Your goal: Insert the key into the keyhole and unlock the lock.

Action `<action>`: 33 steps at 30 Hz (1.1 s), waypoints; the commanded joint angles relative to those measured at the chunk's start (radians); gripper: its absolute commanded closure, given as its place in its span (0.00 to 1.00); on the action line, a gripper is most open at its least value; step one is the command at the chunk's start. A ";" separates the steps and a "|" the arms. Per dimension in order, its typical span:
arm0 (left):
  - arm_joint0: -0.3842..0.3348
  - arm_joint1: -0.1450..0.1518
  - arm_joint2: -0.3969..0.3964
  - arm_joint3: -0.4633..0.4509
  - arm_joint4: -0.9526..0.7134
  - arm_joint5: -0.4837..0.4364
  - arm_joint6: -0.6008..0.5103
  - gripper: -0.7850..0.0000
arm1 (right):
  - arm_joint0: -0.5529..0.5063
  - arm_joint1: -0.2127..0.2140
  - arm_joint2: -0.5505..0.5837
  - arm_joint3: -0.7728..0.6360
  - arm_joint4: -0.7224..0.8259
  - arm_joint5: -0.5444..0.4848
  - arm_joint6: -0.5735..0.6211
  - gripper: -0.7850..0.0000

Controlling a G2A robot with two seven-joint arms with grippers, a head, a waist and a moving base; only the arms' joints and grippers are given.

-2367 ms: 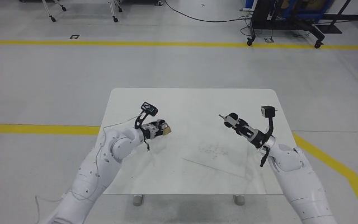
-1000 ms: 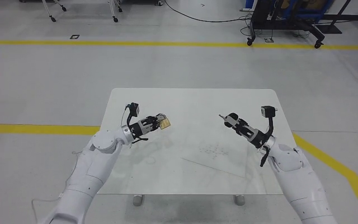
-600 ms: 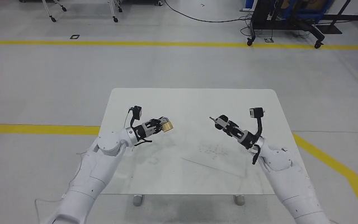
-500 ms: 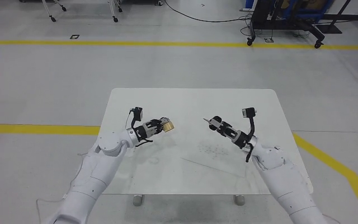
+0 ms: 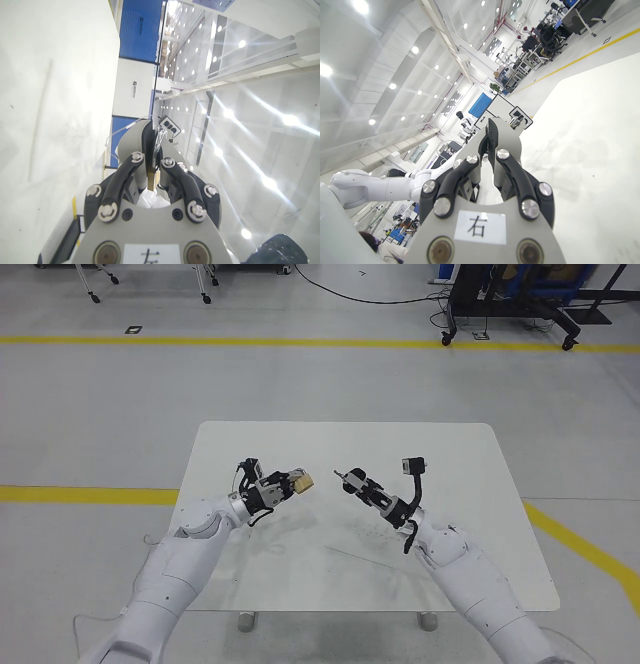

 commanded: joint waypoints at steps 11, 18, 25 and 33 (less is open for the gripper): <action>0.026 0.007 0.022 -0.056 0.157 0.025 0.077 1.00 | -0.009 -0.001 -0.005 -0.010 0.015 0.029 0.006 1.00; 0.038 0.008 0.023 -0.080 0.181 0.091 0.096 1.00 | -0.116 0.021 0.024 -0.259 0.175 0.571 0.129 1.00; 0.052 0.004 0.007 -0.093 0.118 0.149 0.115 1.00 | -0.233 0.039 0.085 -0.435 0.178 0.800 0.075 1.00; 0.052 0.002 0.002 -0.092 0.082 0.173 0.102 1.00 | -0.233 0.039 0.085 -0.435 0.178 0.800 0.075 1.00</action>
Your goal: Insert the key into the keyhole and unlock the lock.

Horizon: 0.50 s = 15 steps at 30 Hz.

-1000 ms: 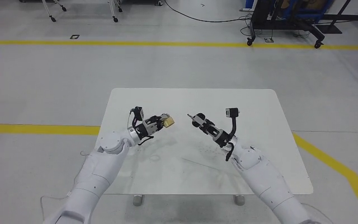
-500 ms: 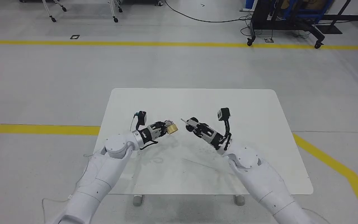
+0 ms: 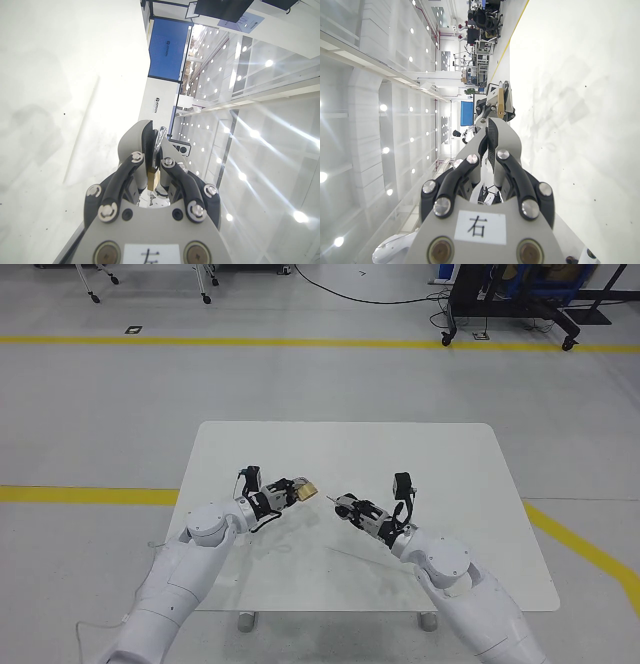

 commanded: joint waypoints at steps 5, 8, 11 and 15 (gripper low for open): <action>0.021 0.000 -0.006 -0.022 -0.019 0.029 0.010 1.00 | -0.001 -0.002 -0.018 0.005 -0.042 0.007 -0.022 1.00; 0.040 -0.001 -0.012 -0.039 -0.061 0.055 -0.003 1.00 | 0.007 -0.012 -0.067 0.009 -0.108 0.021 -0.093 1.00; 0.044 0.000 -0.015 -0.047 -0.063 0.066 -0.002 1.00 | 0.018 -0.023 -0.103 0.012 -0.132 0.033 -0.148 1.00; 0.049 -0.001 -0.018 -0.055 -0.059 0.059 0.009 1.00 | 0.008 -0.033 -0.141 -0.017 -0.190 0.049 -0.243 1.00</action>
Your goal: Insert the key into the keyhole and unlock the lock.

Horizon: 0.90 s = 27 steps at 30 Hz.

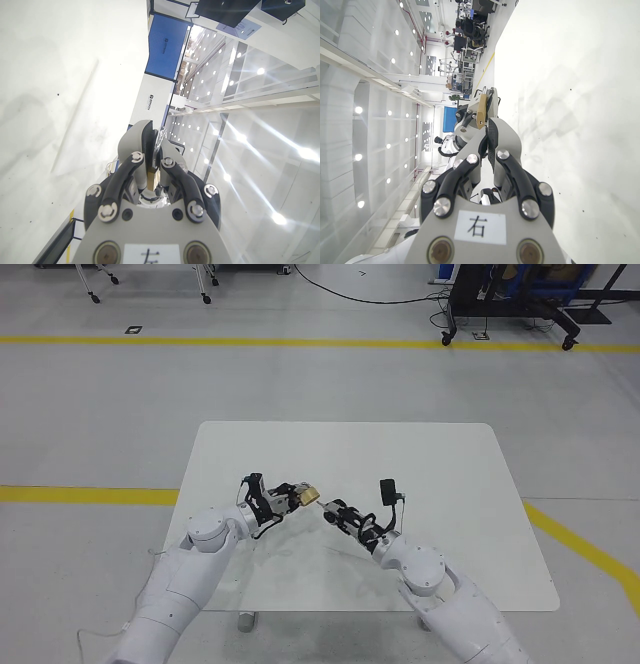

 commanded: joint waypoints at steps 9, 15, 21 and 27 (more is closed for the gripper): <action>0.015 -0.003 0.004 -0.020 0.028 -0.028 0.045 1.00 | -0.028 -0.016 -0.040 -0.047 -0.073 0.034 -0.126 1.00; 0.014 -0.005 0.002 -0.020 0.030 -0.031 0.048 1.00 | -0.026 -0.025 -0.043 -0.042 -0.067 0.049 -0.141 1.00; 0.010 -0.006 0.002 -0.016 0.035 -0.025 0.041 1.00 | -0.027 -0.031 -0.040 -0.045 -0.070 0.066 -0.159 1.00; 0.004 -0.008 0.009 -0.008 0.043 -0.019 0.029 1.00 | -0.023 -0.036 -0.044 -0.040 -0.078 0.085 -0.143 1.00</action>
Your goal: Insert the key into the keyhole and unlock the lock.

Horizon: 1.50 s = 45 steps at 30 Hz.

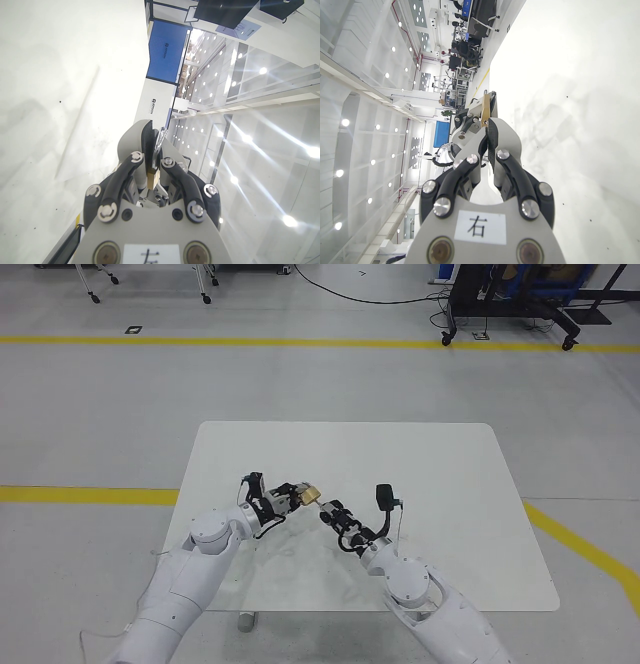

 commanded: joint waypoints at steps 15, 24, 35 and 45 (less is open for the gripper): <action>-0.004 -0.009 -0.005 0.026 -0.028 0.018 0.052 1.00 | -0.016 -0.019 -0.011 -0.004 -0.062 -0.022 -0.107 1.00; -0.003 -0.018 -0.001 0.028 -0.073 0.046 0.057 1.00 | -0.015 -0.041 -0.037 0.017 -0.055 -0.015 -0.181 1.00; -0.004 -0.020 0.005 0.027 -0.055 0.047 0.046 1.00 | 0.004 -0.060 -0.045 0.055 -0.058 -0.004 -0.199 1.00; 0.002 -0.021 0.006 0.017 -0.037 0.052 0.041 1.00 | 0.006 -0.072 -0.040 0.066 -0.071 -0.005 -0.202 1.00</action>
